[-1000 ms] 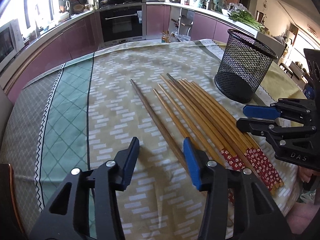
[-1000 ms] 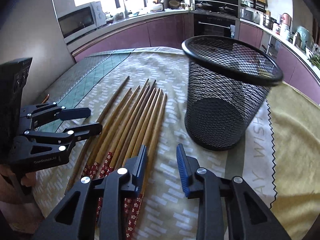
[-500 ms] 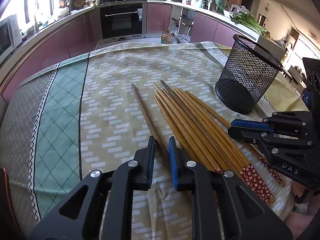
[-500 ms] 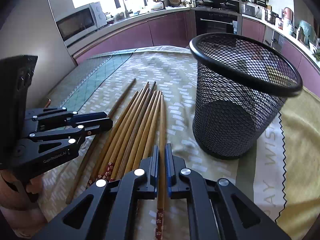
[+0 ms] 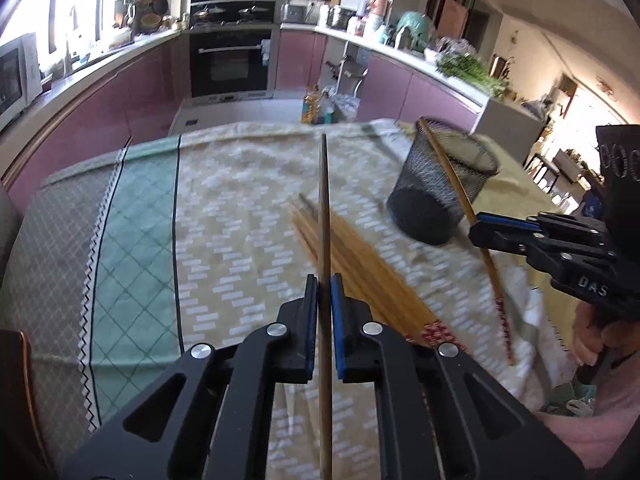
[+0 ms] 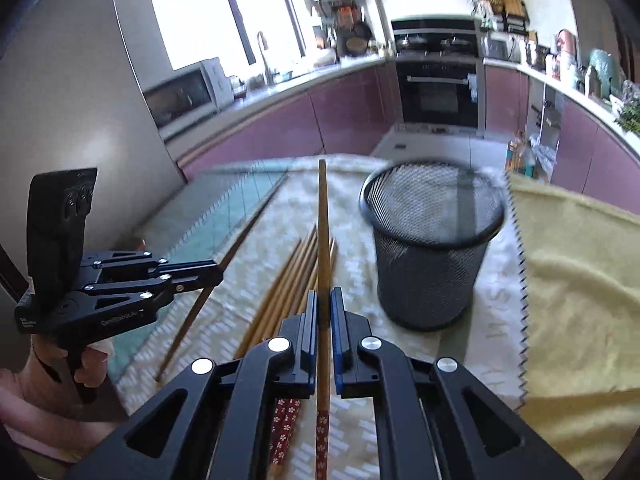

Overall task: Organize utensils
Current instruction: 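Lift the right gripper's chopstick into the black mesh cup and open while the left gripper does likewise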

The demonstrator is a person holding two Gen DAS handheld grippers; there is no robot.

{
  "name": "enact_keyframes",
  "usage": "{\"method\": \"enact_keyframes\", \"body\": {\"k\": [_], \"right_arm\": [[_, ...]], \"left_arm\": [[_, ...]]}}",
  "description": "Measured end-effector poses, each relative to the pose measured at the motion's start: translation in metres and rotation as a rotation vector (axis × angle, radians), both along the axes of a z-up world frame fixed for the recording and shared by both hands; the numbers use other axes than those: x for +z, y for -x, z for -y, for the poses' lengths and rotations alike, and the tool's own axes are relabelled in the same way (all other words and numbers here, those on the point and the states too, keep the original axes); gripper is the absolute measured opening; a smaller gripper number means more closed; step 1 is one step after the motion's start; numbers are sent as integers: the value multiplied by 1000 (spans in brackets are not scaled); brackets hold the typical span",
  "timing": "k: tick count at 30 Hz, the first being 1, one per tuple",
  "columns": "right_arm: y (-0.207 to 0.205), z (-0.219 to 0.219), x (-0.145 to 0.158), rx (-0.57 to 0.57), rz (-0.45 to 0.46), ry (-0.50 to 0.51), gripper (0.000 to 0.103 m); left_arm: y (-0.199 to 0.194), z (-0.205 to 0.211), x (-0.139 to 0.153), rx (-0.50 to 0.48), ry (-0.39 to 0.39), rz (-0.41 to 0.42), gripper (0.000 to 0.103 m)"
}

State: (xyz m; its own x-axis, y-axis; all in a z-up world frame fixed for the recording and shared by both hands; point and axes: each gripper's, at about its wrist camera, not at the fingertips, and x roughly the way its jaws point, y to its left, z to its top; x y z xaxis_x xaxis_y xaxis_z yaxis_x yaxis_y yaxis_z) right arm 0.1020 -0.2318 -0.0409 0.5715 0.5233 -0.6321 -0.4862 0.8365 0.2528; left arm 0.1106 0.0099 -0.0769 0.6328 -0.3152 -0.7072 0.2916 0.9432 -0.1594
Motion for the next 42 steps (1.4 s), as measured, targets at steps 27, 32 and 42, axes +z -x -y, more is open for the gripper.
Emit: {"method": "enact_keyframes", "body": {"k": [27,32,42], "right_arm": [[-25,71,120,-118,334,-134,5],[-46,67,102,-116,275,-83,5],[-76,49,56,-72,71,7,5]], "left_arm": [[-16,70,174,-170,205,363,7],[-38,95,155,-189,159,301,7],[-73,111,80,-229,96,127,7]]}}
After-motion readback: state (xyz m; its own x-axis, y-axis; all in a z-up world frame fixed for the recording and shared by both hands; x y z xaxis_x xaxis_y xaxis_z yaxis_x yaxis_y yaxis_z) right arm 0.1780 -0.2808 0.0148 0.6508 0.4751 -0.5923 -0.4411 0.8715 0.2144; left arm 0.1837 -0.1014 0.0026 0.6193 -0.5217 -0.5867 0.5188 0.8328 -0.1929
